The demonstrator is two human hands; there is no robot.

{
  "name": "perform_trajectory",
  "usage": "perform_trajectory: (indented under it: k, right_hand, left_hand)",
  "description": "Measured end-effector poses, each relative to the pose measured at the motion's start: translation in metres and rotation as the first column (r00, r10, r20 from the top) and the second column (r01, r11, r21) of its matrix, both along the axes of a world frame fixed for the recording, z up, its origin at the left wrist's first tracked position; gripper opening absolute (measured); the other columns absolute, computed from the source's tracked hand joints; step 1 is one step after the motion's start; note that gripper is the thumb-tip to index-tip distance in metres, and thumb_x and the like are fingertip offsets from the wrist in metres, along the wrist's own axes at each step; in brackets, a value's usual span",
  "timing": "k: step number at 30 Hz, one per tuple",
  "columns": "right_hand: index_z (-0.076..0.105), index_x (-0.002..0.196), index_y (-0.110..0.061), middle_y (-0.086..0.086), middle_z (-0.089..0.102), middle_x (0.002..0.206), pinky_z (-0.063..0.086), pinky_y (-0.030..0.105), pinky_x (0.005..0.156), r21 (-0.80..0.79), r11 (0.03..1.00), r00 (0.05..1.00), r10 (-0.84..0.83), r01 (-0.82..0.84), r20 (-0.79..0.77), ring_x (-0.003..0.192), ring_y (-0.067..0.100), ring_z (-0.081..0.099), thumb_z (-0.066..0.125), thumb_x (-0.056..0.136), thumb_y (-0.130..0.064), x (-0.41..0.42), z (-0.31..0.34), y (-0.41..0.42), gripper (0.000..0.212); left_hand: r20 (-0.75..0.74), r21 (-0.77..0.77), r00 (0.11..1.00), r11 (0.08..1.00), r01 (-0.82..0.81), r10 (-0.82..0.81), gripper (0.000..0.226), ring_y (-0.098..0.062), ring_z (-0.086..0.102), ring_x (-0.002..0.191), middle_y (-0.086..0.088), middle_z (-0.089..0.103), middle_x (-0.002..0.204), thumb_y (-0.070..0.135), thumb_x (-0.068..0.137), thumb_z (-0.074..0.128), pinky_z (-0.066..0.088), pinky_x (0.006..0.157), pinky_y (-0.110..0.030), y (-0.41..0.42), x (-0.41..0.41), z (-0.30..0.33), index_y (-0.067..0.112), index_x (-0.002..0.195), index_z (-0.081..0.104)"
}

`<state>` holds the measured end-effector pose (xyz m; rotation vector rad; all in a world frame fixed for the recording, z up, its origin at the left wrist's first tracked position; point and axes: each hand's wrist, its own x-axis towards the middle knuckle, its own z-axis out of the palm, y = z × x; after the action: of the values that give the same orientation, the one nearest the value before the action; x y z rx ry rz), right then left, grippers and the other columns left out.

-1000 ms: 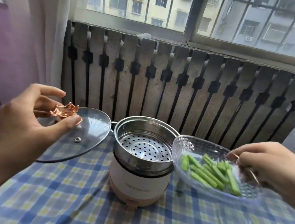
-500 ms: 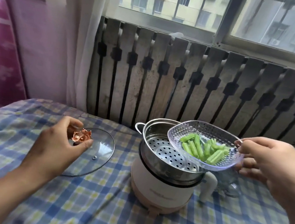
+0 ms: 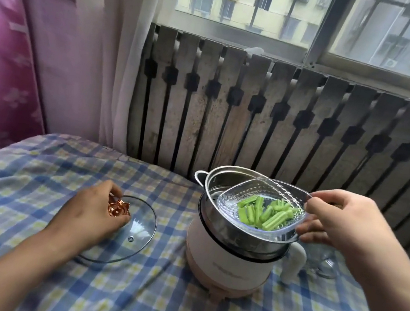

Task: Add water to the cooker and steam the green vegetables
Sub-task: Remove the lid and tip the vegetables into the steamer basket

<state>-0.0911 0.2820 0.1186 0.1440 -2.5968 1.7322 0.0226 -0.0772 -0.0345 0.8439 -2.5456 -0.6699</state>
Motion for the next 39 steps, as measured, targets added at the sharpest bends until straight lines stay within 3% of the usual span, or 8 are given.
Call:
perform_trajectory:
  k: [8, 12, 16, 22, 26, 31, 35, 39]
  right_hand:
    - [0.07, 0.092, -0.007, 0.008, 0.072, 0.046, 0.056, 0.031, 0.05, 0.117, 0.993, 0.997, -0.024, 0.032, -0.068, 0.045, 0.024, 0.073, 0.066, 0.088, -0.004, -0.005, -0.006, -0.013, 0.006]
    - [0.074, 0.078, -0.017, 0.002, 0.074, 0.049, 0.055, 0.031, 0.058, 0.316, 0.939, 0.978, -0.076, 0.136, -0.194, 0.049, 0.016, 0.074, 0.072, 0.083, -0.019, -0.005, -0.011, -0.017, 0.006]
    - [0.077, 0.069, -0.016, 0.002, 0.074, 0.06, 0.053, 0.031, 0.063, 0.468, 0.855, 0.951, -0.087, 0.224, -0.297, 0.069, 0.018, 0.07, 0.076, 0.078, -0.024, -0.001, -0.012, -0.022, 0.012]
    - [0.076, 0.071, -0.005, 0.013, 0.075, 0.069, 0.057, 0.036, 0.068, 0.586, 0.759, 0.936, -0.086, 0.284, -0.342, 0.077, 0.035, 0.069, 0.079, 0.073, -0.023, -0.002, -0.019, -0.026, 0.018]
    - [0.075, 0.073, -0.006, 0.012, 0.074, 0.071, 0.051, 0.034, 0.065, 0.604, 0.74, 0.932, -0.088, 0.298, -0.352, 0.077, 0.037, 0.068, 0.081, 0.071, -0.025, -0.003, -0.024, -0.028, 0.02]
    - [0.071, 0.096, -0.02, 0.004, 0.074, 0.086, 0.044, 0.031, 0.07, 0.587, 0.767, 0.944, -0.071, 0.257, -0.322, 0.086, 0.03, 0.066, 0.081, 0.071, -0.022, -0.003, -0.027, -0.024, 0.027]
    - [0.071, 0.084, -0.024, -0.005, 0.072, 0.074, 0.041, 0.021, 0.057, 0.458, 0.864, 0.959, -0.09, 0.209, -0.268, 0.071, 0.009, 0.064, 0.079, 0.073, -0.024, -0.014, -0.027, -0.013, 0.013]
    - [0.074, 0.075, -0.021, 0.006, 0.078, 0.077, 0.056, 0.038, 0.07, 0.261, 0.917, 0.939, -0.241, 0.303, -0.245, 0.069, 0.025, 0.066, 0.071, 0.08, -0.021, -0.038, -0.029, 0.027, 0.005]
  left_hand:
    - [0.085, -0.01, 0.996, 0.999, 0.043, -0.042, 0.048, -0.017, 0.06, 0.098, 0.009, 0.063, 0.107, 0.045, 0.082, 0.095, 0.047, 0.083, -0.034, 0.0, 0.001, -0.004, 0.038, 0.113, 0.058]
    - [0.11, 0.008, 0.992, 0.998, 0.056, -0.057, 0.047, -0.018, 0.064, 0.107, 0.007, 0.067, 0.116, 0.045, 0.085, 0.092, 0.052, 0.09, -0.035, 0.0, 0.002, 0.0, 0.037, 0.117, 0.059]
    - [-0.03, 0.018, 0.998, 0.998, 0.053, -0.052, 0.037, -0.021, 0.065, 0.117, 0.005, 0.068, 0.115, 0.041, 0.087, 0.088, 0.052, 0.098, -0.037, 0.003, 0.004, 0.01, 0.031, 0.114, 0.067]
    - [-0.124, 0.013, 0.991, 0.998, 0.062, -0.06, 0.022, -0.022, 0.065, 0.102, 0.01, 0.067, 0.099, 0.029, 0.088, 0.09, 0.046, 0.085, -0.036, 0.001, 0.009, 0.019, 0.032, 0.093, 0.069]
    - [-0.101, 0.033, 0.992, 0.996, 0.08, -0.076, 0.023, -0.019, 0.064, 0.096, 0.012, 0.068, 0.098, 0.028, 0.089, 0.089, 0.045, 0.082, -0.035, 0.001, 0.008, 0.019, 0.035, 0.086, 0.068]
    - [-0.002, 0.039, 0.996, 0.996, 0.085, -0.085, 0.033, -0.014, 0.062, 0.102, 0.007, 0.065, 0.112, 0.041, 0.09, 0.089, 0.044, 0.086, -0.03, -0.002, 0.007, 0.015, 0.033, 0.11, 0.065]
    - [0.103, 0.052, 0.99, 0.994, 0.095, -0.1, 0.048, -0.014, 0.059, 0.111, 0.007, 0.059, 0.122, 0.048, 0.088, 0.091, 0.044, 0.09, -0.029, -0.001, 0.006, 0.013, 0.036, 0.122, 0.058]
    - [0.158, 0.033, 0.98, 0.992, 0.12, -0.124, 0.056, -0.015, 0.059, 0.114, 0.002, 0.066, 0.133, 0.042, 0.087, 0.093, 0.048, 0.096, -0.031, -0.001, 0.005, 0.011, 0.029, 0.134, 0.065]
